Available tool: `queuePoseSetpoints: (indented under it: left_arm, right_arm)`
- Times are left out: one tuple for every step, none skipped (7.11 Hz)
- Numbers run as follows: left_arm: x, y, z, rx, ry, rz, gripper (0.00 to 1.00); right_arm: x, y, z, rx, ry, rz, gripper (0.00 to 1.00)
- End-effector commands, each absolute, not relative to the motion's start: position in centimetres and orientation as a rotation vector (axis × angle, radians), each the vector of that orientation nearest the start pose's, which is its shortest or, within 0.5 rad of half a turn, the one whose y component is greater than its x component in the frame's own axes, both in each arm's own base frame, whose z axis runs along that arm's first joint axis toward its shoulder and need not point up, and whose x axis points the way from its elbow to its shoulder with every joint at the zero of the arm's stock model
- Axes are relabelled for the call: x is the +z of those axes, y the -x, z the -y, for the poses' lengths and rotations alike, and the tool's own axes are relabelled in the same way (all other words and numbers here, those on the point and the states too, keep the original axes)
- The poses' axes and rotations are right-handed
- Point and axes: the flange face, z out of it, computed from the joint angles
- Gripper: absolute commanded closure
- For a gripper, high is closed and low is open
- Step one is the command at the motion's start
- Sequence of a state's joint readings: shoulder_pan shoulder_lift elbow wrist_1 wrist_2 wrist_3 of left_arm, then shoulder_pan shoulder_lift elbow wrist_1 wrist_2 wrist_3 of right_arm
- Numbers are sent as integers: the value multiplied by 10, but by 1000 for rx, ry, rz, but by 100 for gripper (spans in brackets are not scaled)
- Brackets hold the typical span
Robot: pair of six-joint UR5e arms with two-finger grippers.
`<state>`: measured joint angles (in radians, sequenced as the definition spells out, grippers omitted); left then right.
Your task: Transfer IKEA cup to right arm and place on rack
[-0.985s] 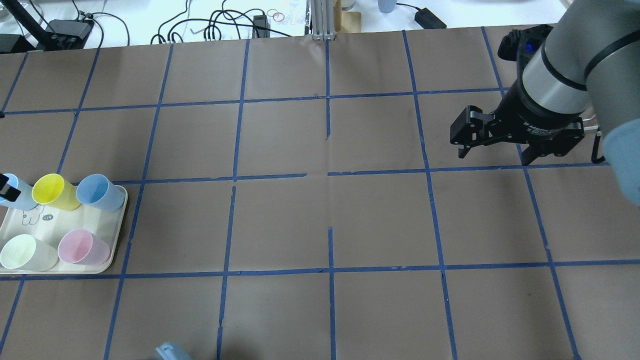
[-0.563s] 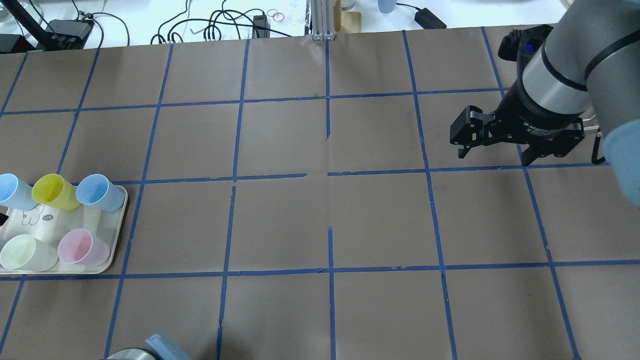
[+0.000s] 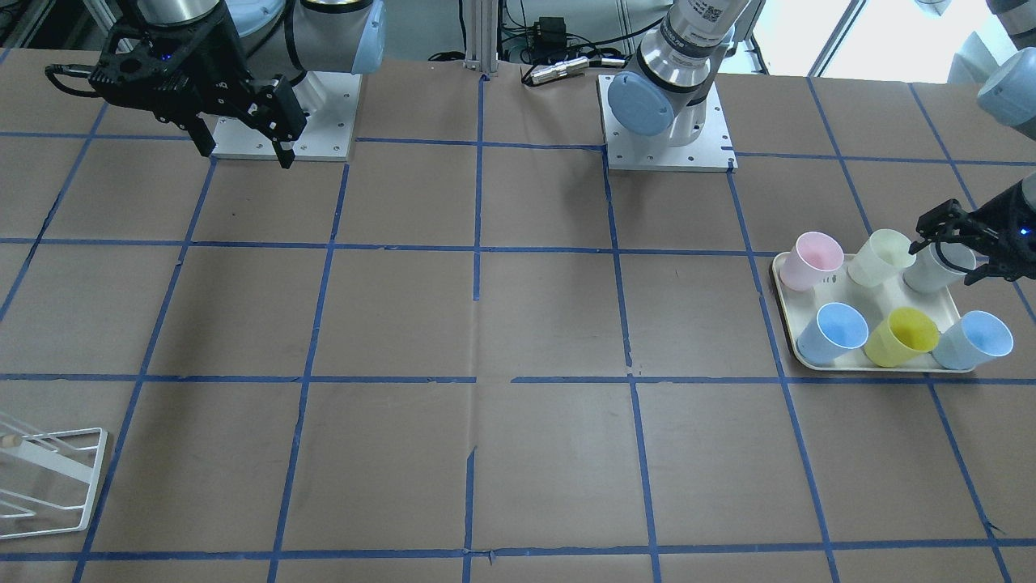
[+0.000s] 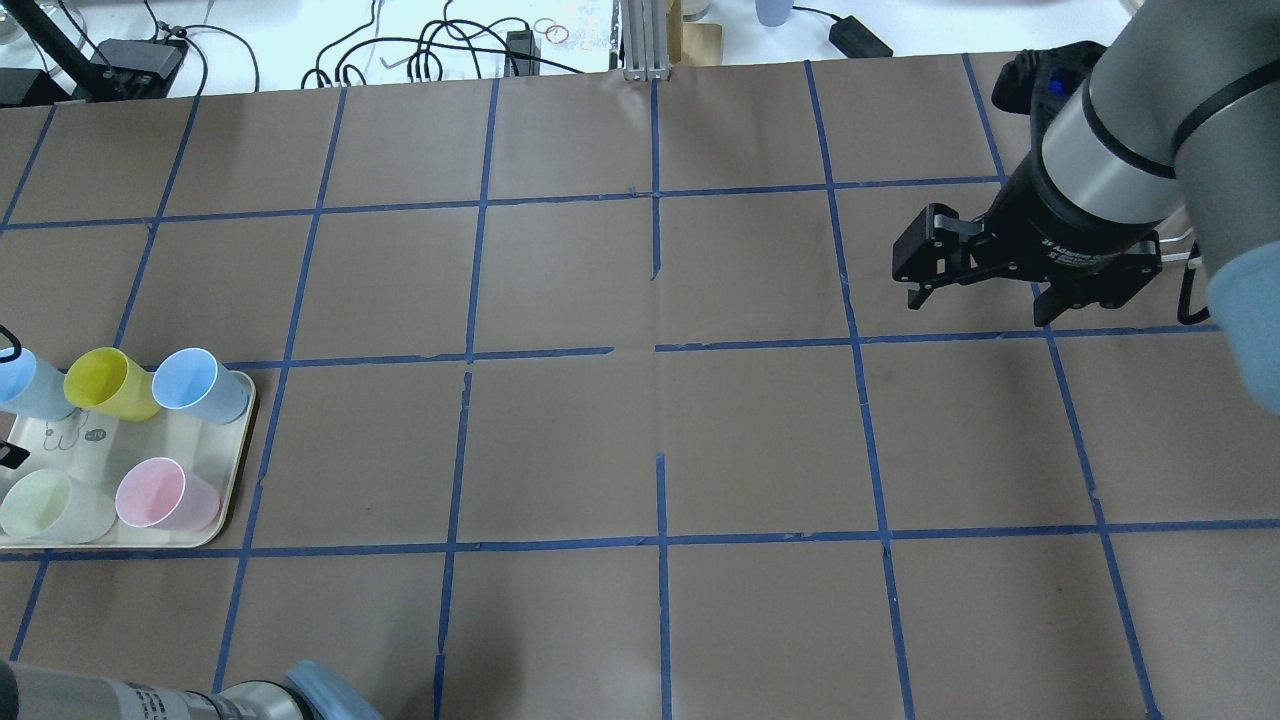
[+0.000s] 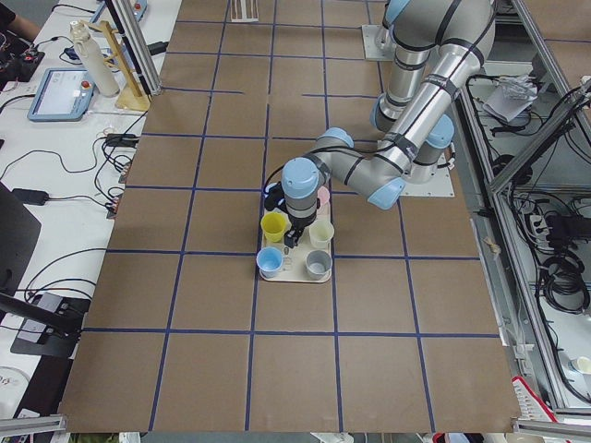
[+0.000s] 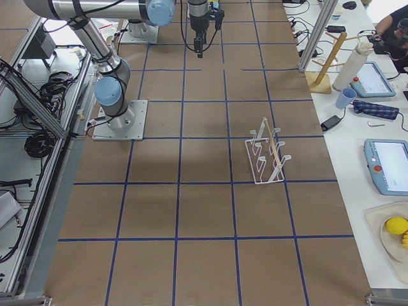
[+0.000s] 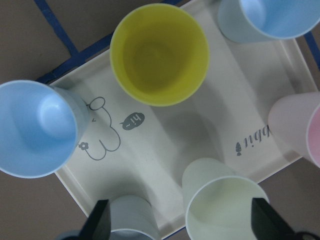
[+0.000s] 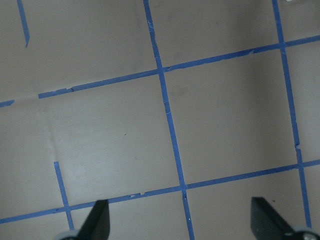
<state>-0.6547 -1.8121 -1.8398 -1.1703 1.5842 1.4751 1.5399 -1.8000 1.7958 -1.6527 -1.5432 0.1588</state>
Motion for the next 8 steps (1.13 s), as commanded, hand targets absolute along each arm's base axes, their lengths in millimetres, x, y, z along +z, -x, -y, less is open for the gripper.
queuePoseSetpoints:
  left_arm:
    - [257,-345,428,102,-905,-3134,0]
    - [250,-342,425,113,-910,-3150,0]
    - [248,-342,425,115,-915,-3148,0]
    - [245,-340,423,128,-920,-3152,0]
    - [239,-339,417,185,-932,-3132,0]
    - [234,-338,416,184,-933,-3125,0]
    - [233,-338,416,176,-929,-3115,5]
    - [232,-338,416,176,-931,-3114,20]
  right_arm:
    - [497,-133,402,-157,-238,-3005,0]
    - [498,-144,402,-147,-168,-2907,0]
    - [503,-154,403,-149,-149,-2785,0]
    - [508,-167,407,-164,-120,-2643,0]
    - [513,-176,408,-146,-116,-2521,0]
    - [518,-178,410,-133,-124,-2402,0]
    - [524,-172,416,-117,-161,-2244,0]
    - [529,-164,421,-113,-192,-2106,0]
